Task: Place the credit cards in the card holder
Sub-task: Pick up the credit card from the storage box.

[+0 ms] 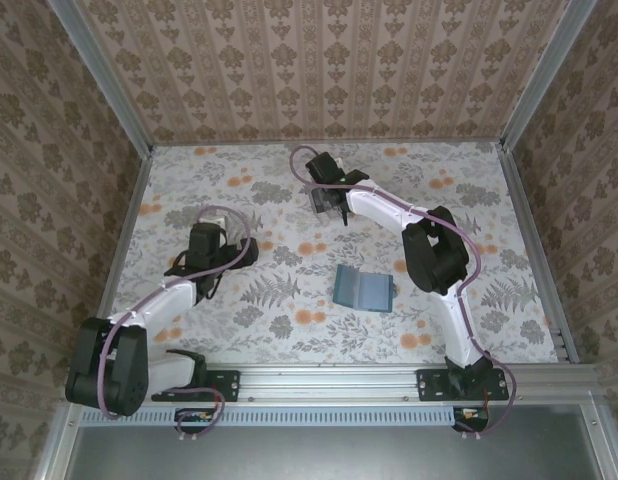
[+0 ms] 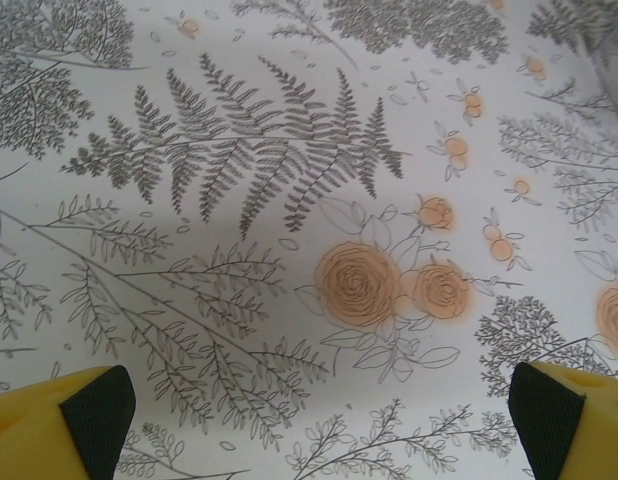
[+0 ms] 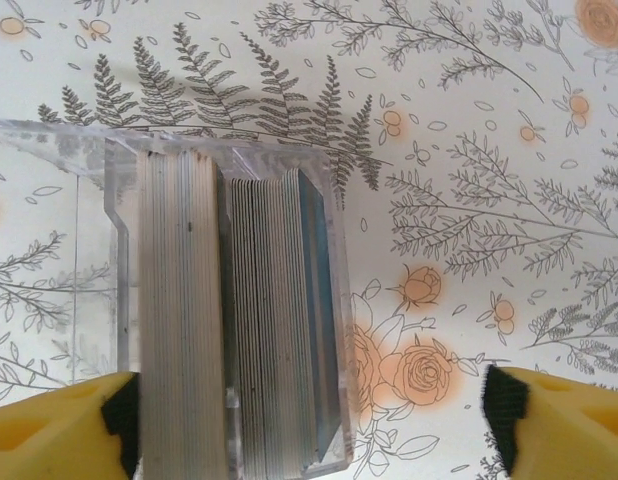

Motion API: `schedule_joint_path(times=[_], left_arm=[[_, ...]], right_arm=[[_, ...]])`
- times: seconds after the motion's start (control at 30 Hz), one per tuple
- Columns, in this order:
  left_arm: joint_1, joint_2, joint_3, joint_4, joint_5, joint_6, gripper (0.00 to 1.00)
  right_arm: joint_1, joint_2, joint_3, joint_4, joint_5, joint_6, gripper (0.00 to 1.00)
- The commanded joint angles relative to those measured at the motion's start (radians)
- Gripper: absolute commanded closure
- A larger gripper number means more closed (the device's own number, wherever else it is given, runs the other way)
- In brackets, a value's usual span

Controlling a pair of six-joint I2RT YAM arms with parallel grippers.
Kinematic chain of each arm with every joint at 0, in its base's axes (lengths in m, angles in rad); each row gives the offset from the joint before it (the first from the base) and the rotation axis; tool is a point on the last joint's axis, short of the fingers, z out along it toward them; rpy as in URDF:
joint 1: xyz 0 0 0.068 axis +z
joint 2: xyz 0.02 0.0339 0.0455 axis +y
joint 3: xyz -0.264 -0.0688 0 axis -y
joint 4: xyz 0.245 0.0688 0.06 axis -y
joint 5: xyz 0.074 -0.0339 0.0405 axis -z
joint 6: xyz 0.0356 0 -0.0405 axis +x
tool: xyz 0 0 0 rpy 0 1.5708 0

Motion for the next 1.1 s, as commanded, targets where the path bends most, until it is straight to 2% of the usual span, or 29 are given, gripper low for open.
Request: schedule_joint_path(times=[0.0,0.17,0.67,0.87,1.07], left_arm=[[-0.007,-0.028,-0.018,0.096,-0.03,0.03,0.0],[-0.011,-0.016,-0.013,0.097,-0.021,0.028,0.0],[-0.02,0.036,0.026,0.067,-0.002,0.034,0.0],[-0.027,0.04,0.035,0.047,-0.027,0.037,0.0],[-0.037,0.049,0.042,0.025,-0.076,0.032,0.0]], right_arm=[[-0.004,-0.015,0.017,-0.06,0.052,-0.026,0.18],[-0.004,-0.018,0.034,-0.083,0.064,-0.055,0.26],[-0.004,-0.04,0.039,-0.082,0.137,-0.145,0.3],[-0.004,-0.027,0.052,-0.078,0.142,-0.187,0.41],[-0.003,-0.025,0.04,-0.054,0.157,-0.23,0.43]])
